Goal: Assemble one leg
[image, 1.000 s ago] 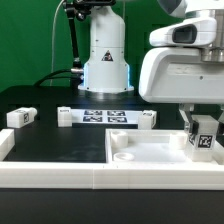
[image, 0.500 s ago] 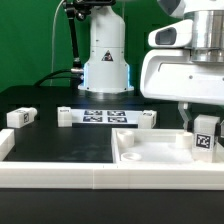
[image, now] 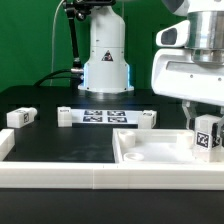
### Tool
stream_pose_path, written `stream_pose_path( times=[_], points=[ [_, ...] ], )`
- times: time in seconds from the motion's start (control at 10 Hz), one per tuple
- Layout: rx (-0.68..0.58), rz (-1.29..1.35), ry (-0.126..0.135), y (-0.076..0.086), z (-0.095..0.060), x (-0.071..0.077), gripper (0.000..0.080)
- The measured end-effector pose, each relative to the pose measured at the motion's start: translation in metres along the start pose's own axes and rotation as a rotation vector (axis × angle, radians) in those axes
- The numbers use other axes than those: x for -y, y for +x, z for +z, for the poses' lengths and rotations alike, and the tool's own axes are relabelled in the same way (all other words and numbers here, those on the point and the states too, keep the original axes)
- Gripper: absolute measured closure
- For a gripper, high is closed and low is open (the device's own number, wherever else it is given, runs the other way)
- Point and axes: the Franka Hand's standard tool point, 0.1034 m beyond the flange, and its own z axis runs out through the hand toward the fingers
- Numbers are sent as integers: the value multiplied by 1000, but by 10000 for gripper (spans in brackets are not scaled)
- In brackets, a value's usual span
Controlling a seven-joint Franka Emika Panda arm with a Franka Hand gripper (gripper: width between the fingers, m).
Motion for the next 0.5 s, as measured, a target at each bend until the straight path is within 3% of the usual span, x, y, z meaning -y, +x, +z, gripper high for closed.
stream_pose_path(
  times=[0.2,0.3,0.4,0.5],
  points=[
    [6,30,2,-1,0,0,507],
    [3,-21,8,-1,0,1,318],
    [-8,-90,35,1,-1,4,188],
    [-14,-156,45,1,-2,4,188]
  ],
)
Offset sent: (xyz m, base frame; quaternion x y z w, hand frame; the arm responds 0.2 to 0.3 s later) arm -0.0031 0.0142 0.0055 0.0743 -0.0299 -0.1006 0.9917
